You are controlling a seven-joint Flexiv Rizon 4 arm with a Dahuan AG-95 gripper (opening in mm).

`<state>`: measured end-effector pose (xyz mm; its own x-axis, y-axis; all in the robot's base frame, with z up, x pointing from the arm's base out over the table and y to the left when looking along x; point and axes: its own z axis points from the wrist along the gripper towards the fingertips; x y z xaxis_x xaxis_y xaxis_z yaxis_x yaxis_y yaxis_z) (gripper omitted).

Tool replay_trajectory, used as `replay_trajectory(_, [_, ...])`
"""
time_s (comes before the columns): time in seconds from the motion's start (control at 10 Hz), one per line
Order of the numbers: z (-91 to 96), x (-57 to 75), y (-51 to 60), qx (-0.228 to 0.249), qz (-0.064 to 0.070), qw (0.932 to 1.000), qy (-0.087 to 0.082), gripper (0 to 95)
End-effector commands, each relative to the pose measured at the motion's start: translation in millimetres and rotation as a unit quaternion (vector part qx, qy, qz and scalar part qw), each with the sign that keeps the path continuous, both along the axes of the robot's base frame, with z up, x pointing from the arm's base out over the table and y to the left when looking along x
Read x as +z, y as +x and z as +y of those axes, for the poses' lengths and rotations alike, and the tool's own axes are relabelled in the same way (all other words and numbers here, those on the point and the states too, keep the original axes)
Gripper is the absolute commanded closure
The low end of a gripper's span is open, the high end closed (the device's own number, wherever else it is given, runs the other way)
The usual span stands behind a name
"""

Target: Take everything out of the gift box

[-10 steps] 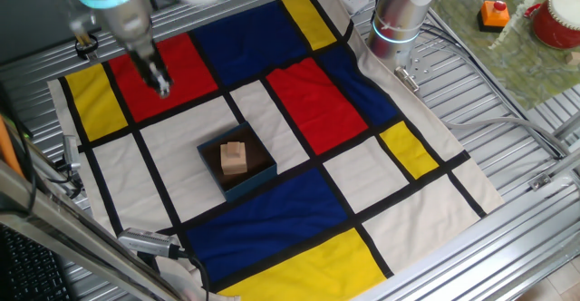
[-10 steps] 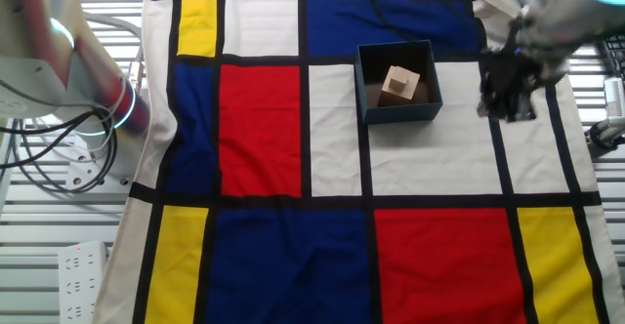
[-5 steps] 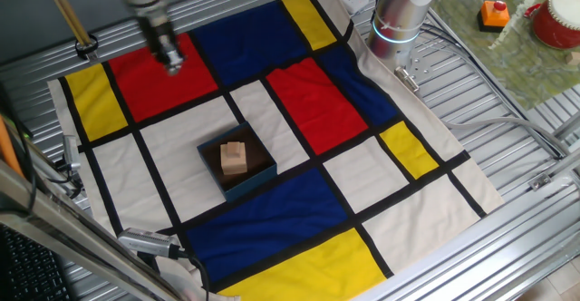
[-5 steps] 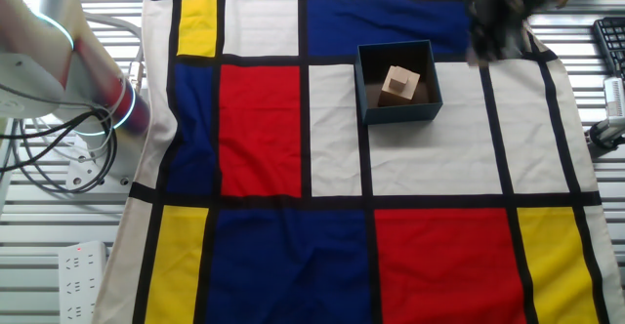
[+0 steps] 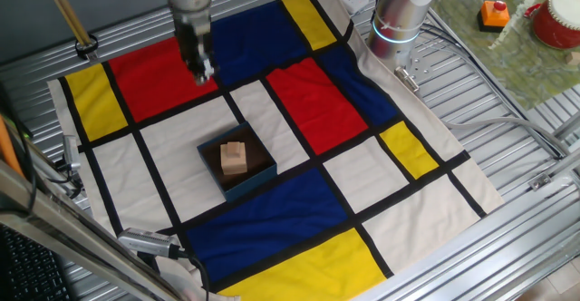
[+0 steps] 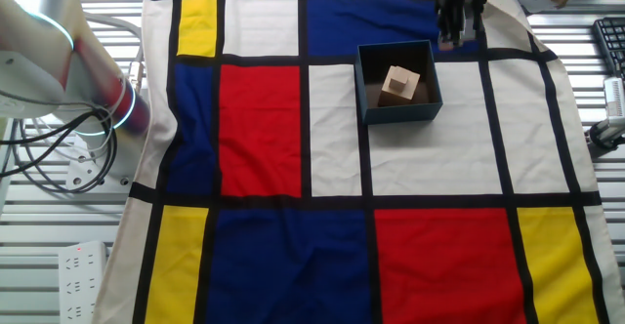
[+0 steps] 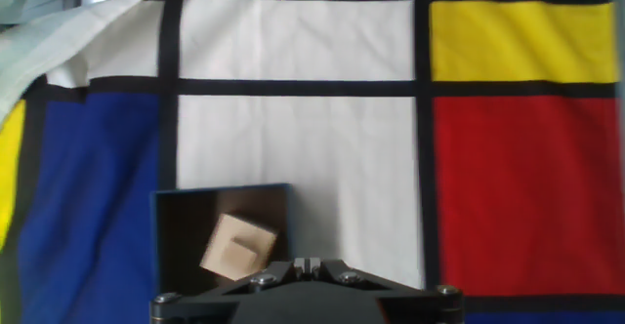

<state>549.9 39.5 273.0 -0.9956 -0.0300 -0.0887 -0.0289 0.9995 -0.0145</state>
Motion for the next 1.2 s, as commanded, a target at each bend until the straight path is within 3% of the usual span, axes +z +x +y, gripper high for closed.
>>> replay_trajectory(0.1, [4.7, -10.0, -5.6, 0.0, 0.003, 1.0, 0.006, 95.0])
replay_trajectory(0.4, [3.3, -14.9, -5.0, -0.002, 0.013, 0.9997, 0.02, 95.0])
replay_trajectory(0.8, [-0.4, -40.8, -0.7, 0.002, 0.01, 0.9998, 0.019, 95.0])
replay_trajectory(1.0, [-1.7, -46.4, -1.2, 0.008, 0.008, 0.9998, 0.015, 95.0])
replay_trajectory(1.1, [-7.1, -59.3, 12.9, 0.024, -0.009, 0.9997, -0.006, 95.0])
replay_trajectory(1.2, [-29.0, -77.1, 48.8, 0.041, -0.012, 0.9991, -0.008, 95.0])
